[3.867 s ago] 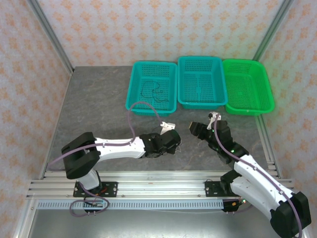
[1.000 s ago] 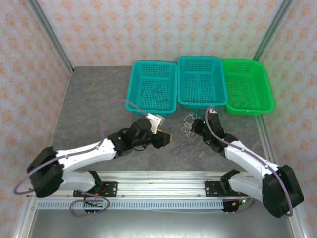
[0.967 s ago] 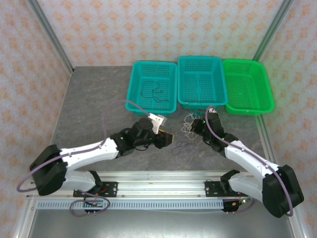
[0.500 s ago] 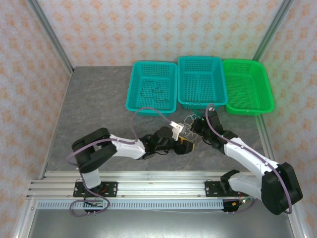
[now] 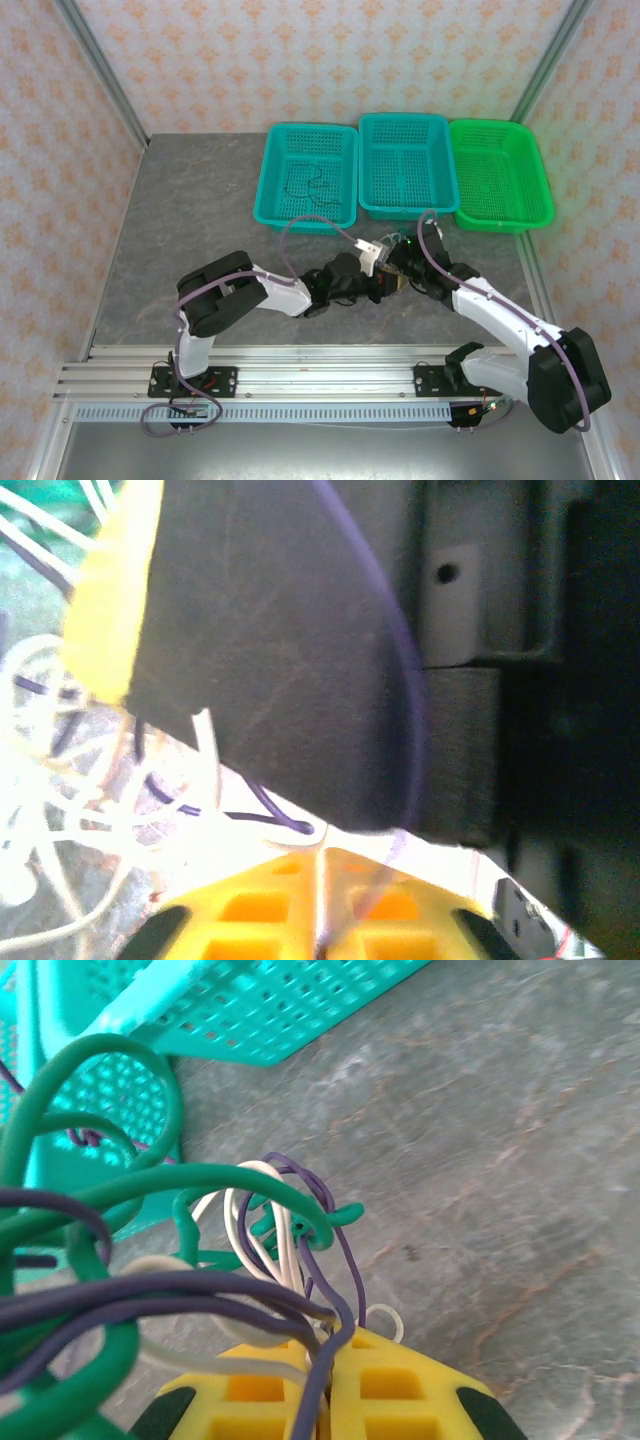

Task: Untangle the cables

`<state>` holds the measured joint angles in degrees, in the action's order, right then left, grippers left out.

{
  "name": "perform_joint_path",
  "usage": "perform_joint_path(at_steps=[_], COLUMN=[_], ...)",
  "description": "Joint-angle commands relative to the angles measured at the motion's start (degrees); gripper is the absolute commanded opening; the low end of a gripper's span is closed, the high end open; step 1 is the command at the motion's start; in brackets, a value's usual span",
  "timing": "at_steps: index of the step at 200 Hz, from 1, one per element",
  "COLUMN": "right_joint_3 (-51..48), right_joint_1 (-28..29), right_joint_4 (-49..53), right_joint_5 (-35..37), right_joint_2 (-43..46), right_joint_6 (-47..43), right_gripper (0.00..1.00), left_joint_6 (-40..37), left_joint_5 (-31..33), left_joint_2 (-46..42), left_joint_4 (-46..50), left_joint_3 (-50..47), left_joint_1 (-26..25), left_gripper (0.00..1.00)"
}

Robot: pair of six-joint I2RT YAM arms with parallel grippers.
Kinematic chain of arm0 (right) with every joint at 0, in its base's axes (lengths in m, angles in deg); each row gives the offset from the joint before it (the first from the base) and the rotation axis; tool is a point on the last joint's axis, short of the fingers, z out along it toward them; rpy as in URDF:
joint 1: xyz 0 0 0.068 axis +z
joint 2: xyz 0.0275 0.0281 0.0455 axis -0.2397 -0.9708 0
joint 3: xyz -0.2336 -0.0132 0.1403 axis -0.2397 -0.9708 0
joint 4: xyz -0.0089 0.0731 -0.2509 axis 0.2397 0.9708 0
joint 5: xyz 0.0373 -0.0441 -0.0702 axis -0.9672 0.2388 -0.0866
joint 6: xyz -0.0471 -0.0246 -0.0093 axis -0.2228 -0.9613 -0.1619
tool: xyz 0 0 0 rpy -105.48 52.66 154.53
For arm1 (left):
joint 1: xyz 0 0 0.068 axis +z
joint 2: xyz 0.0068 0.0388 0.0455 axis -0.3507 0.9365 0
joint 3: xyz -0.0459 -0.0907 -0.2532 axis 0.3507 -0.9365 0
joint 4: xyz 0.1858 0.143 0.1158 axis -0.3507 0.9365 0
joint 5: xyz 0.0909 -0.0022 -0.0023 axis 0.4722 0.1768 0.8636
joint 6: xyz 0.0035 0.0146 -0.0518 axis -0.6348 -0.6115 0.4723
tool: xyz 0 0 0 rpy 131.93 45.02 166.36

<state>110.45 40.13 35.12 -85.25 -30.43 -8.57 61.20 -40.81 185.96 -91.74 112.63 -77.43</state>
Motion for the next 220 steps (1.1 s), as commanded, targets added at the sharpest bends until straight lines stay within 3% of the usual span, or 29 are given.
perform_joint_path(at_steps=[1,31,60,74,121,163,220], right_joint_3=[2.1,2.1,3.0,2.9,1.5,-2.1,-3.5], right_joint_1=[-1.0,-5.3,-7.5,-7.5,-7.6,-8.7,-21.2], right_joint_4=[6.0,7.9,7.8,6.6,8.5,10.9,17.9], right_joint_5=[10.8,17.5,14.4,12.3,13.2,18.4,17.8], right_joint_2=[1.6,-0.5,-4.9,-8.4,-10.7,-5.6,0.3], right_joint_6=[2.2,0.1,0.9,1.6,3.3,7.7,14.9], right_gripper=[0.00,0.00,0.08,0.13,0.18,0.12,0.08], left_joint_6=[2.6,5.0,-0.3,-0.6,-1.6,0.6,1.3], left_joint_5=[1.9,4.0,13.7,14.7,20.4,24.5,25.0], left_joint_2=[-6.0,-22.6,-41.9,-46.9,-56.4,-61.4,-67.0], left_joint_4=[-2.3,-0.8,23.5,28.2,39.9,51.5,59.2], left_joint_3=[-3.5,-13.6,-14.3,-14.0,-12.6,-11.8,-12.6], left_joint_1=[1.2,3.9,5.0,5.4,6.7,12.5,19.1], left_gripper=[0.00,0.00,0.00,0.00,0.00,0.00,0.00])
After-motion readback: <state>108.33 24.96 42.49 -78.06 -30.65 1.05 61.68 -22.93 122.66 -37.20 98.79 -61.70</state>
